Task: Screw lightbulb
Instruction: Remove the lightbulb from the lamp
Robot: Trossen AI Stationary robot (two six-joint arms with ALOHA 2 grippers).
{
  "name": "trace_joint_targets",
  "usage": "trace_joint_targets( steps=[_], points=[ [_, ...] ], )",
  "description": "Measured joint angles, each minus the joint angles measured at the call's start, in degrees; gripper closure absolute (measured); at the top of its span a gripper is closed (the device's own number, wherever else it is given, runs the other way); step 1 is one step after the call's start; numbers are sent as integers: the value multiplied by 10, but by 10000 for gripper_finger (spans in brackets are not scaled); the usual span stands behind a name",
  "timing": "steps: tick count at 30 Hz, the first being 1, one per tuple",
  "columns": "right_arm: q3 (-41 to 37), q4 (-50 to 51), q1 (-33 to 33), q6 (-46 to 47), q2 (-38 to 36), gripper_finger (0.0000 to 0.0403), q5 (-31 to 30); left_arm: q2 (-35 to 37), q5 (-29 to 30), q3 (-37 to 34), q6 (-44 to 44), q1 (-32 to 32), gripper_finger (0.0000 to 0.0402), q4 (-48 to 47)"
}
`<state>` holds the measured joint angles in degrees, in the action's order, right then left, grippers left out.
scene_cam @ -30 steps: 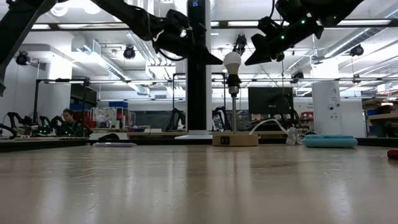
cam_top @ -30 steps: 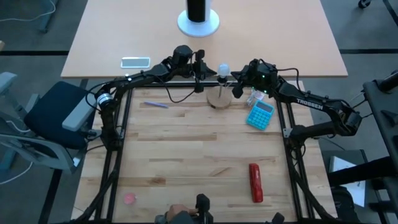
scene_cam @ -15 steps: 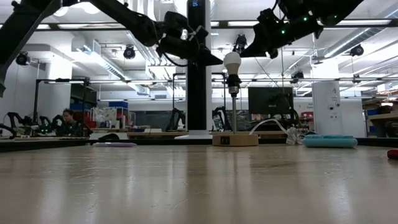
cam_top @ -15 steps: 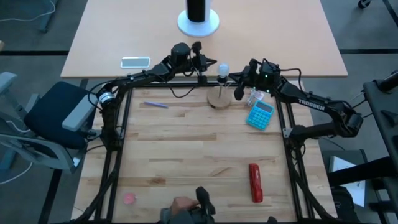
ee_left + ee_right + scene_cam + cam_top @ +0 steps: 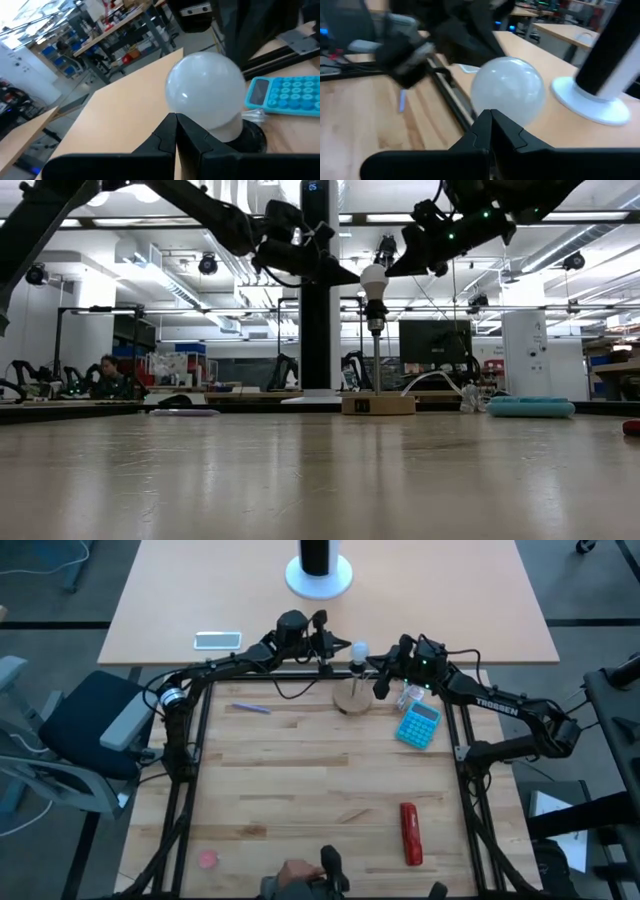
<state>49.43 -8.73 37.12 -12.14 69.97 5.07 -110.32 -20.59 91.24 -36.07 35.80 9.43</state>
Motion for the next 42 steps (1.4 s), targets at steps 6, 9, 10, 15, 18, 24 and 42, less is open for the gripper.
trace_joint_targets(
  steps=[6,9,10,15,18,24,42],
  points=[
    [0,9,0,-5,-1,403,-39,2,-19,0,6,-3,401,-14],
    [0,15,0,-6,-3,403,-58,10,-27,0,6,-4,401,-47],
    [0,22,0,-6,-4,403,-63,14,-30,0,6,-5,401,-65],
    [0,49,1,-19,-14,403,-23,21,-17,0,-4,-1,401,-86],
    [0,40,0,-15,-14,403,32,21,21,0,-17,2,401,-51],
    [0,1,-3,-7,-4,403,36,2,21,0,-19,-1,401,5],
    [-1,43,-2,-16,-15,403,-34,23,67,0,-28,-1,401,-77]
  ],
)
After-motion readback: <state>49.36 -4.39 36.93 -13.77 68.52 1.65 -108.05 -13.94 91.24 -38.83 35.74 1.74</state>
